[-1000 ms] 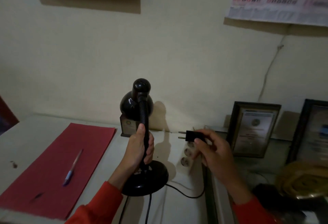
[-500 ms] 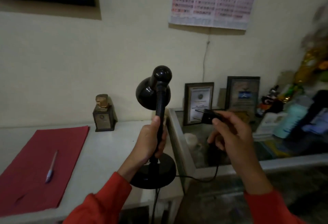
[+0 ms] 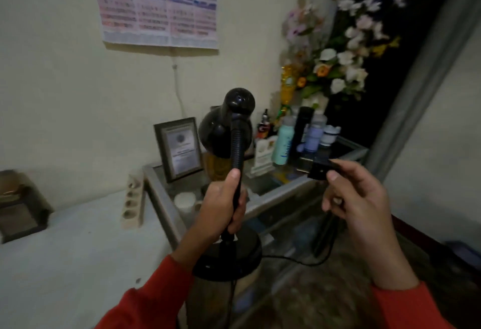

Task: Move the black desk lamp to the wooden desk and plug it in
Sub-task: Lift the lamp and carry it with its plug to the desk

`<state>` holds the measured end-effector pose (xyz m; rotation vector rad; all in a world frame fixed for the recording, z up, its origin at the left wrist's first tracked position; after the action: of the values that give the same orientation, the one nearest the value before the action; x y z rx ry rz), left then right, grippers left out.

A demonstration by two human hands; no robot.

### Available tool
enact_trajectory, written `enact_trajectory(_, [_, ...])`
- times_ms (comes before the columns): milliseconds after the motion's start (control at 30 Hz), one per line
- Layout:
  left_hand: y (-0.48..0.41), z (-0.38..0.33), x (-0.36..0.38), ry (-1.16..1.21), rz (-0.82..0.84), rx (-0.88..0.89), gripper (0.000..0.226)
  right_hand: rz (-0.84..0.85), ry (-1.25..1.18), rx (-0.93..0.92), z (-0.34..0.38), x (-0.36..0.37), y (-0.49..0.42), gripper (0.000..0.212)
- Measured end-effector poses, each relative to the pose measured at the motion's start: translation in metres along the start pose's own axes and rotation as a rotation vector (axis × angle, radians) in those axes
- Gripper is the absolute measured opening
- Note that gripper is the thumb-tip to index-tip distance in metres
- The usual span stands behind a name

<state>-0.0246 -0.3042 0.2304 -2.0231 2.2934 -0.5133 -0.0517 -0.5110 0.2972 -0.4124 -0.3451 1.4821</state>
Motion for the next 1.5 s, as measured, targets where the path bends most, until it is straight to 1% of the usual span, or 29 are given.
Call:
enact_trajectory(67, [-0.001,0.007,0.035,0.048,0.07,-0.016,0.052,-0.045,0.003,-0.012,0.007,-0.034,0.01,0.02])
enact_trajectory(200, [0.002,0.022,0.113,0.086,0.186,-0.043,0.055,-0.145,0.08,-0.021,0.026,-0.108,0.039,0.009])
enact_trajectory(300, [0.013,0.034,0.179,0.129,0.262,-0.075,0.056,-0.251,0.16,-0.006,0.04,-0.172,0.073,0.018])
enact_trajectory(467, [0.042,0.05,0.287,0.2,0.369,-0.153,0.06,-0.386,0.273,0.013,0.059,-0.269,0.131,0.018])
enact_trajectory(600, [0.072,0.063,0.372,0.238,0.49,-0.204,0.055,-0.482,0.352,0.025,0.075,-0.342,0.178,0.013])
enact_trajectory(700, [0.093,0.073,0.43,0.269,0.599,-0.226,0.054,-0.556,0.406,0.011,0.092,-0.389,0.208,0.019])
enact_trajectory(933, [0.135,0.101,0.557,0.28,0.845,-0.272,0.06,-0.765,0.48,0.011,0.124,-0.485,0.271,0.019])
enact_trajectory(1167, [0.165,0.128,0.676,0.326,1.08,-0.294,0.054,-0.981,0.625,0.064,0.144,-0.569,0.326,0.015])
enact_trajectory(1367, [0.189,0.136,0.769,0.376,1.237,-0.318,0.052,-1.126,0.735,0.095,0.172,-0.632,0.359,0.017])
enact_trajectory(1500, [0.211,0.139,0.819,0.389,1.314,-0.315,0.051,-1.191,0.776,0.084,0.187,-0.665,0.381,0.011])
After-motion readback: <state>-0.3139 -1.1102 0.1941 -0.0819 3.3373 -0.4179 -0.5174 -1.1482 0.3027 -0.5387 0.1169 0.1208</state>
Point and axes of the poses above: each hand's wrist, its own y-axis away from the middle knuckle, its own x-axis out of the palm, z = x × y, the point moved 6 cm from there along -y, towards the middle knuckle, and after that the axes turned 2 degrees about y, right-handed, at the moved point
